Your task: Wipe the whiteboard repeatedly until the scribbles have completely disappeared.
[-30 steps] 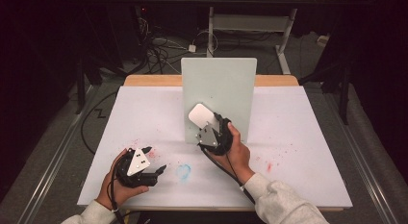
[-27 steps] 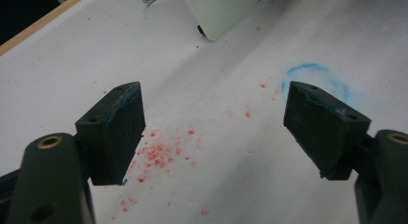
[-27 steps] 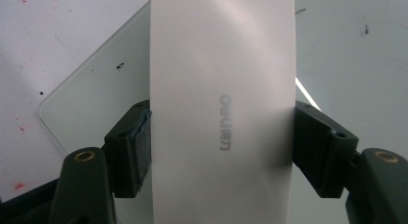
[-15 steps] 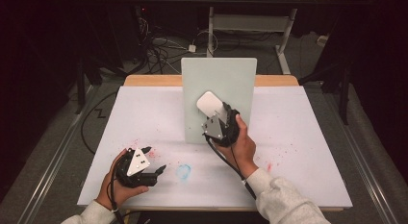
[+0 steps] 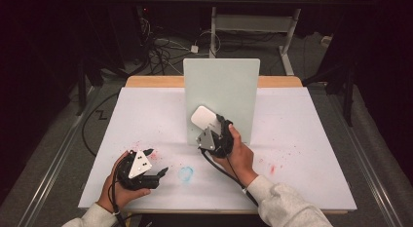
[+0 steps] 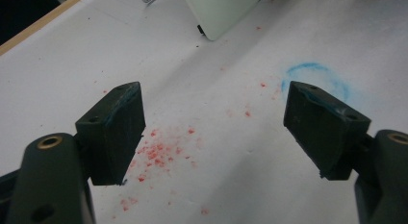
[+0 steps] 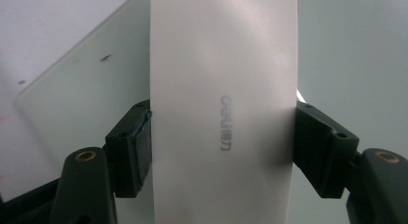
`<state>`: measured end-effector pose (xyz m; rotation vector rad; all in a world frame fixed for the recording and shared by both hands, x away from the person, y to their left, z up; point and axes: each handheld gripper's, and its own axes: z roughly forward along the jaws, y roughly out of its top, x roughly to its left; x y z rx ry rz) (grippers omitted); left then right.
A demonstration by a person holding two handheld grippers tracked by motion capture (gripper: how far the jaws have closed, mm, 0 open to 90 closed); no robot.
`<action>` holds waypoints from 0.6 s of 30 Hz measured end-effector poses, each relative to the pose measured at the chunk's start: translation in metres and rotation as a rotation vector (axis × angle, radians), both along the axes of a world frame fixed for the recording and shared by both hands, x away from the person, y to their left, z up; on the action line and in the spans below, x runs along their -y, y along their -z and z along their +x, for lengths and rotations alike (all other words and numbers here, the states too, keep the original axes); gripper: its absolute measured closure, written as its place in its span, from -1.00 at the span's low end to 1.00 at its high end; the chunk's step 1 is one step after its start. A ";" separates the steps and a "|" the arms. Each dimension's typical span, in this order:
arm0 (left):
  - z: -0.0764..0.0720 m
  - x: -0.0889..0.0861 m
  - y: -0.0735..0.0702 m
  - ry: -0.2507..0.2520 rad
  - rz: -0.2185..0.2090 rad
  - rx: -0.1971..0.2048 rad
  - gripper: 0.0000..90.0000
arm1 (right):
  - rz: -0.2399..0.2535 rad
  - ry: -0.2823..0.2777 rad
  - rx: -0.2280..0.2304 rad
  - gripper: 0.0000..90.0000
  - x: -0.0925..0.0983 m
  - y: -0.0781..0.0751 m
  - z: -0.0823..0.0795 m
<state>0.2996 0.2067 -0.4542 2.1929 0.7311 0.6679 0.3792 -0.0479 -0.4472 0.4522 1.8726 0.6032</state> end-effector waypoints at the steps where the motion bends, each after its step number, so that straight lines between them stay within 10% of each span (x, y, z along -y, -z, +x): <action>1: 0.000 0.000 0.000 0.000 -0.001 0.000 -0.52 | -0.009 -0.002 -0.006 -0.30 -0.001 0.004 -0.002; 18: 0.000 -0.001 0.000 -0.002 -0.002 0.000 -0.52 | 0.014 0.036 -0.017 -0.30 0.023 0.015 -0.007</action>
